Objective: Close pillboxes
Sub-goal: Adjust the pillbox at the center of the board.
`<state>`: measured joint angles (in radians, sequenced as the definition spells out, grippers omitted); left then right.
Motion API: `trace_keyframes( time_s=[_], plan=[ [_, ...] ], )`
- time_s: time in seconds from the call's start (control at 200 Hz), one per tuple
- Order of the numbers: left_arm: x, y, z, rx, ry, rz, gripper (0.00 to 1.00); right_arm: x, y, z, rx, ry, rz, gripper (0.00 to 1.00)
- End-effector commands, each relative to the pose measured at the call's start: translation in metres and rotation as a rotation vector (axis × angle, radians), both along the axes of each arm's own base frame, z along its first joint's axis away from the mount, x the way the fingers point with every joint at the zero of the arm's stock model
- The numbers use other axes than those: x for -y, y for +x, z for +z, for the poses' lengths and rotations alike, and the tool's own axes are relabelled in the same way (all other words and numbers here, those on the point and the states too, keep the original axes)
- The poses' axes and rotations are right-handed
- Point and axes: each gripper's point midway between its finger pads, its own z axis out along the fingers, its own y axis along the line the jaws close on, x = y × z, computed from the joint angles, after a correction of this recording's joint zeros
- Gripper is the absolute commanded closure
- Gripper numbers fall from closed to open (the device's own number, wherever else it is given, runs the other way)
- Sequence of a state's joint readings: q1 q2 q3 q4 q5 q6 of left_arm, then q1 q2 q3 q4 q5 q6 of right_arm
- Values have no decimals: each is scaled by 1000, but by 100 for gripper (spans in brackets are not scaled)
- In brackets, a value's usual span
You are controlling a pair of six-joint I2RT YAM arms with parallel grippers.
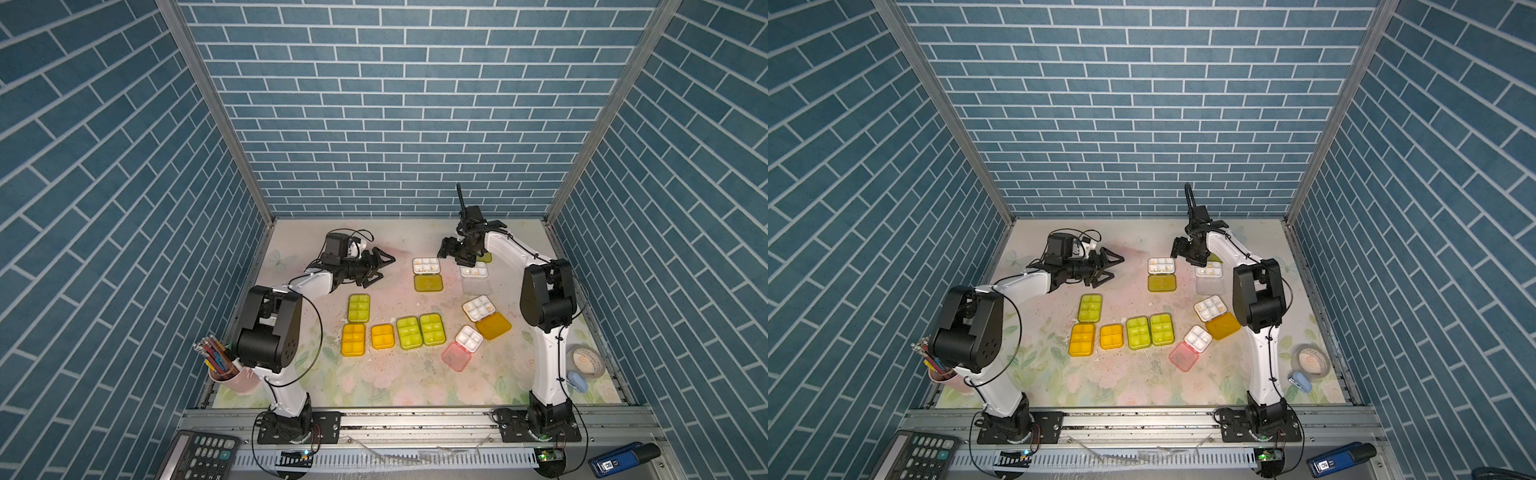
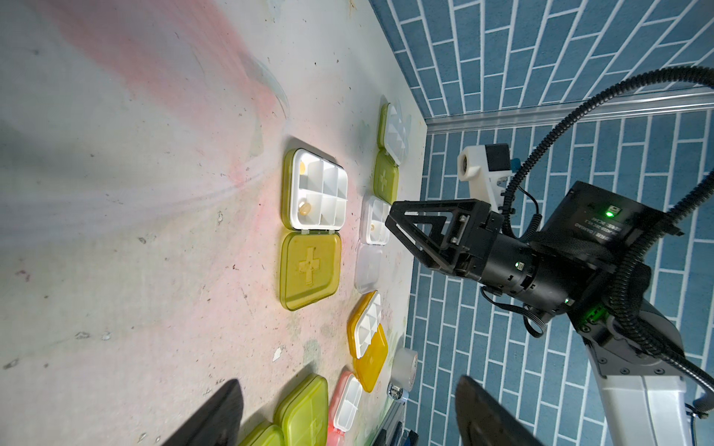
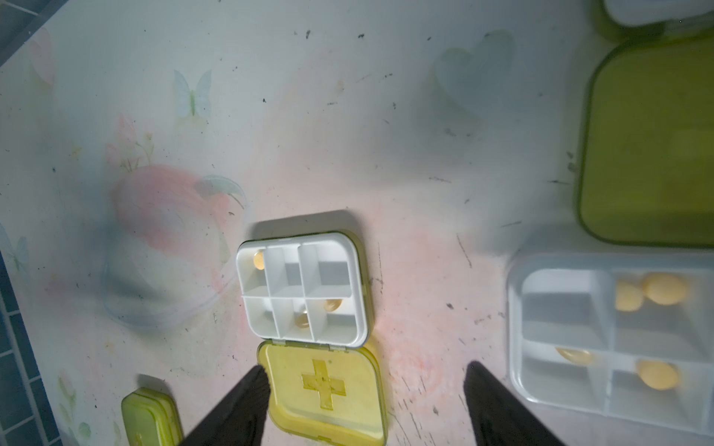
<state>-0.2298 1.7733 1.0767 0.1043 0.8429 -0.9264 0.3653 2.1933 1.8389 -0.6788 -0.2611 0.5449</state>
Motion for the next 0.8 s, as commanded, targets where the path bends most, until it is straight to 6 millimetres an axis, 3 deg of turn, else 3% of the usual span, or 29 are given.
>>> trace_keyframes(
  time_s=[0.0, 0.795],
  plan=[
    [4, 2, 11, 26, -7, -19, 13, -8, 7, -5, -3, 40, -2, 20],
    [3, 1, 12, 23, -8, -21, 13, -26, 18, -30, -56, 116, -15, 21]
  ],
)
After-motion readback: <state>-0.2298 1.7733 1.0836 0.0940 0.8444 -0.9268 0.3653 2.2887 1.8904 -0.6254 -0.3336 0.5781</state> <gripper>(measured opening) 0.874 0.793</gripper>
